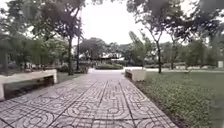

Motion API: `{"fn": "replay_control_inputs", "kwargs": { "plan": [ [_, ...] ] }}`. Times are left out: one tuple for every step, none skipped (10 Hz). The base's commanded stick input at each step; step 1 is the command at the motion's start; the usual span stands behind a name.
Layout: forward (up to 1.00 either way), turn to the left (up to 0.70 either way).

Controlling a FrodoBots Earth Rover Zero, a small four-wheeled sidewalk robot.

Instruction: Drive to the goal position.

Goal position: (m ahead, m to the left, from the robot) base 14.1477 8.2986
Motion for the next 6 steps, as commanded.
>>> {"fn": "replay_control_inputs", "kwargs": {
  "plan": [
    [1.0,0.0],
    [1.0,0.0],
    [1.0,0.0],
    [1.0,0.0],
    [1.0,0.0],
    [1.0,0.0]
  ]
}}
